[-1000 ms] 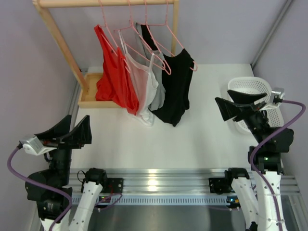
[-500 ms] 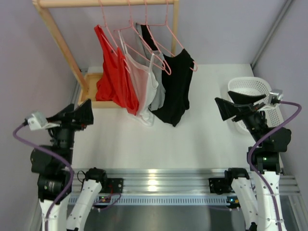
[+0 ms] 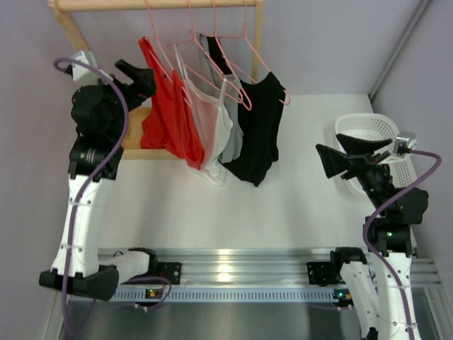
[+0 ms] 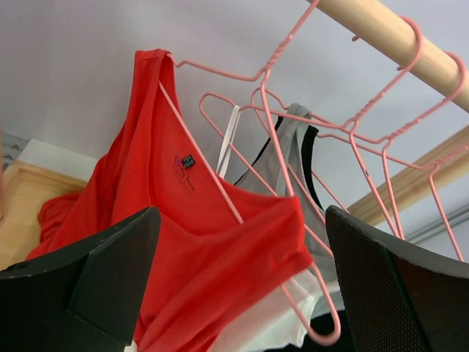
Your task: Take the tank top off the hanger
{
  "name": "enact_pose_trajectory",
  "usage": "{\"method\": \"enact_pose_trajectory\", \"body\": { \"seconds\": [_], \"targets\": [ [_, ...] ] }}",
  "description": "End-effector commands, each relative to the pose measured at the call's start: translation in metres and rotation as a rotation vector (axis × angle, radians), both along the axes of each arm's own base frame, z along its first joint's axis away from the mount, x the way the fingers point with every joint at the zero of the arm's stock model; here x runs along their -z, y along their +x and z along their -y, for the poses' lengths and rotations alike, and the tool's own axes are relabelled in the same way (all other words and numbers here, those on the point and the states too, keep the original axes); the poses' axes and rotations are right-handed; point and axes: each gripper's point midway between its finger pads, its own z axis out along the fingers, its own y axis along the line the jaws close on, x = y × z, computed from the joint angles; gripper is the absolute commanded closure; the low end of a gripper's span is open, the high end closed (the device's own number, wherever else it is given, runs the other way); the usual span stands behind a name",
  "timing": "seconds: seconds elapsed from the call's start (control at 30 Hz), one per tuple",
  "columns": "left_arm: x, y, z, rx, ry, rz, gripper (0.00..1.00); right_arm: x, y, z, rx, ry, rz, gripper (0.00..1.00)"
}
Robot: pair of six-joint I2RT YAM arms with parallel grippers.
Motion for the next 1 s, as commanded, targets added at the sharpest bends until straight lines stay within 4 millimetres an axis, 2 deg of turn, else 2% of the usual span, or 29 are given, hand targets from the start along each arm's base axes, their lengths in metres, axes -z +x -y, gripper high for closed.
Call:
{"method": "enact_pose_trajectory", "body": {
  "seconds": [0.0, 0.03, 0.13, 0.17, 0.2, 0.23, 0.27, 0.3, 0.33, 0.5, 0.6, 0.63, 0.8, 0.87, 0.9, 0.97],
  "targets": [
    [-0.036, 0.023, 0.003, -0.007, 0.033, 0.067, 0.02, 0.003, -0.001, -0.003, -0.014, -0.026, -0.008, 0.01],
    [-0.026, 0.043, 0.006, -0.006, 0.044, 0.036, 0.02, 0.003, 0.0, -0.003, -0.013, -0.027, -0.01, 0.01],
    [-0.042, 0.06, 0.005, -0.037, 0.07, 0.06, 0.02, 0.003, -0.001, -0.005, -0.02, -0.037, -0.013, 0.01],
    [-0.033, 0.077, 0.007, -0.039, 0.091, 0.035, 0.02, 0.004, -0.001, -0.005, -0.023, -0.043, -0.01, 0.01],
    [-0.046, 0.079, 0.006, -0.046, 0.128, 0.064, 0.02, 0.004, -0.002, -0.006, -0.026, -0.047, -0.007, 0.01],
    [-0.049, 0.085, 0.005, -0.051, 0.148, 0.07, 0.02, 0.004, -0.003, -0.006, -0.025, -0.05, -0.004, 0.01],
    [-0.039, 0.103, 0.008, -0.053, 0.167, 0.046, 0.02, 0.003, -0.004, -0.006, -0.025, -0.054, 0.0, 0.01],
    [-0.051, 0.104, 0.008, -0.054, 0.179, 0.072, 0.02, 0.004, -0.004, -0.005, -0.021, -0.058, 0.001, 0.01],
    [-0.052, 0.11, 0.009, -0.052, 0.181, 0.076, 0.02, 0.004, -0.003, -0.005, -0.02, -0.061, -0.002, 0.01],
    [-0.045, 0.138, 0.013, -0.062, 0.175, 0.062, 0.02, 0.002, -0.003, -0.004, -0.01, -0.076, -0.002, 0.01],
    [-0.049, 0.145, 0.011, -0.077, 0.186, 0.072, 0.02, -0.001, -0.004, -0.004, -0.009, -0.085, 0.004, 0.01],
    [-0.043, 0.153, 0.013, -0.076, 0.194, 0.063, 0.02, -0.002, -0.004, -0.005, -0.011, -0.086, 0.005, 0.01],
    [-0.042, 0.165, 0.011, -0.123, 0.216, 0.06, 0.02, -0.004, -0.004, -0.005, -0.015, -0.091, 0.007, 0.01],
    [-0.035, 0.172, 0.012, -0.127, 0.224, 0.048, 0.09, -0.004, -0.003, -0.006, -0.018, -0.088, 0.003, 0.01],
    [-0.033, 0.172, 0.012, -0.128, 0.229, 0.043, 0.19, -0.004, -0.002, -0.006, -0.018, -0.088, 0.002, 0.01],
    [-0.024, 0.176, 0.013, -0.144, 0.232, 0.021, 0.28, -0.006, -0.002, -0.007, -0.026, -0.089, 0.001, 0.01]
  ]
}}
